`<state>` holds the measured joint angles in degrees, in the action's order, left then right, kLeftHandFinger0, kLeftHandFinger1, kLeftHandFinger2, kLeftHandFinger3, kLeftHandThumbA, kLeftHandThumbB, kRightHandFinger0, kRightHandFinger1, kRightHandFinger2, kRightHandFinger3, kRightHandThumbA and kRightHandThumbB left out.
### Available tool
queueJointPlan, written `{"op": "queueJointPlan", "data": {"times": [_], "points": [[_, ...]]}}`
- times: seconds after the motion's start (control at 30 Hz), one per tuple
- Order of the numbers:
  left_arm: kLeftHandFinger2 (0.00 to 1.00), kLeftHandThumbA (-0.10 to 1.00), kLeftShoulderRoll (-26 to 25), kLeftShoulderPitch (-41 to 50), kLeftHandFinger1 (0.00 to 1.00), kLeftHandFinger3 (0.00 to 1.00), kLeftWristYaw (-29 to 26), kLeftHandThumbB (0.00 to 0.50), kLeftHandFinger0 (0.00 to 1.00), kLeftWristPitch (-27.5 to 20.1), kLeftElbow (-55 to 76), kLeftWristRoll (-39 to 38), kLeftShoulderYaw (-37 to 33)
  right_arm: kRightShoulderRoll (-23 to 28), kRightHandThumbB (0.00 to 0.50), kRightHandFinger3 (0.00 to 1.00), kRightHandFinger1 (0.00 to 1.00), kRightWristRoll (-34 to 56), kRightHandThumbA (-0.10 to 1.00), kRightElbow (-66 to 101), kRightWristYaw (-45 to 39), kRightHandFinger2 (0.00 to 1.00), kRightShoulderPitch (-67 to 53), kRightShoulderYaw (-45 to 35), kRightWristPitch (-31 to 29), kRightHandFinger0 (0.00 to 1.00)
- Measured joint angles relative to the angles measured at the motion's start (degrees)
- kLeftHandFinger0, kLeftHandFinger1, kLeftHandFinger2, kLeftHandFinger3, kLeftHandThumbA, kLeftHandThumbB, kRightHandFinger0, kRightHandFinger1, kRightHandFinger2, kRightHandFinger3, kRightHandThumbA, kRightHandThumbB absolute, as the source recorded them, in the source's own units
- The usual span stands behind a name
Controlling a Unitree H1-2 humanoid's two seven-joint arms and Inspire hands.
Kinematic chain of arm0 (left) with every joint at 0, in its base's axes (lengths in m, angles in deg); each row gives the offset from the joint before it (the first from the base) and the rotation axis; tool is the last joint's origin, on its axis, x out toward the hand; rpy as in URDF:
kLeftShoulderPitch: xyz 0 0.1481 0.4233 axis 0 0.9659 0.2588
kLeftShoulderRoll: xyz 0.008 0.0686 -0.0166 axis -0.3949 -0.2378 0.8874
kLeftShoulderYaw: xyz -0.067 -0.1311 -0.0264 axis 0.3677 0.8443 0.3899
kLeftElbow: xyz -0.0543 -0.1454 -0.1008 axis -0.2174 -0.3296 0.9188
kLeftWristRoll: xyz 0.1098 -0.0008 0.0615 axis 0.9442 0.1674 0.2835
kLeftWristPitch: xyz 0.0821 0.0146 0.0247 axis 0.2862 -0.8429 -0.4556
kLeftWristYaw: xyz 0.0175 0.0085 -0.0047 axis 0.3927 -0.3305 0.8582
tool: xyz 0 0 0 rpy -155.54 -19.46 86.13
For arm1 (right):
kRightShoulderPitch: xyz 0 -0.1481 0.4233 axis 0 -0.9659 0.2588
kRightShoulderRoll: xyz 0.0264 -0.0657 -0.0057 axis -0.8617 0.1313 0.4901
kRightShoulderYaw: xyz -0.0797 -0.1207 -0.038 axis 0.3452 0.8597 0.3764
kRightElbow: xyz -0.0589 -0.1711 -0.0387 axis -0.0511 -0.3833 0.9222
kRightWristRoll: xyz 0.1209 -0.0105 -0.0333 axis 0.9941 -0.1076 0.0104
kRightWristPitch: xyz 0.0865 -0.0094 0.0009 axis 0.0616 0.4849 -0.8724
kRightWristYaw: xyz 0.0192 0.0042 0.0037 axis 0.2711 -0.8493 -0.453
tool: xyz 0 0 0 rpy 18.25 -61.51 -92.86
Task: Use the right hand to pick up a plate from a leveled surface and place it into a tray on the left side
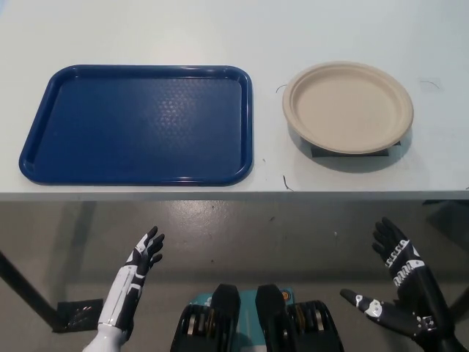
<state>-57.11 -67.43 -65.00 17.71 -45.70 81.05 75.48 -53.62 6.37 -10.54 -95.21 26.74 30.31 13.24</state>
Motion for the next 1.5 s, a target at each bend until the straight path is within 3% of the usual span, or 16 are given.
{"op": "queueJointPlan", "data": {"times": [1.17, 1.5], "points": [[1.00, 1.00, 0.0, 0.0, 1.00, 1.00, 0.0, 0.136, 1.00, 0.1, -0.8, 0.2, 0.0, -2.7, 0.370, 1.00, 1.00, 37.6, 1.00, 0.6, 1.6, 1.00, 4.5, -5.9, 20.6, 1.00], [1.00, 1.00, 0.0, 0.0, 1.00, 1.00, 0.0, 0.137, 1.00, 0.0, -0.8, 0.3, 0.0, -3.1, 0.345, 1.00, 1.00, 48.0, 1.00, 2.2, 4.3, 1.00, 10.0, -9.6, 25.3, 1.00]]}}
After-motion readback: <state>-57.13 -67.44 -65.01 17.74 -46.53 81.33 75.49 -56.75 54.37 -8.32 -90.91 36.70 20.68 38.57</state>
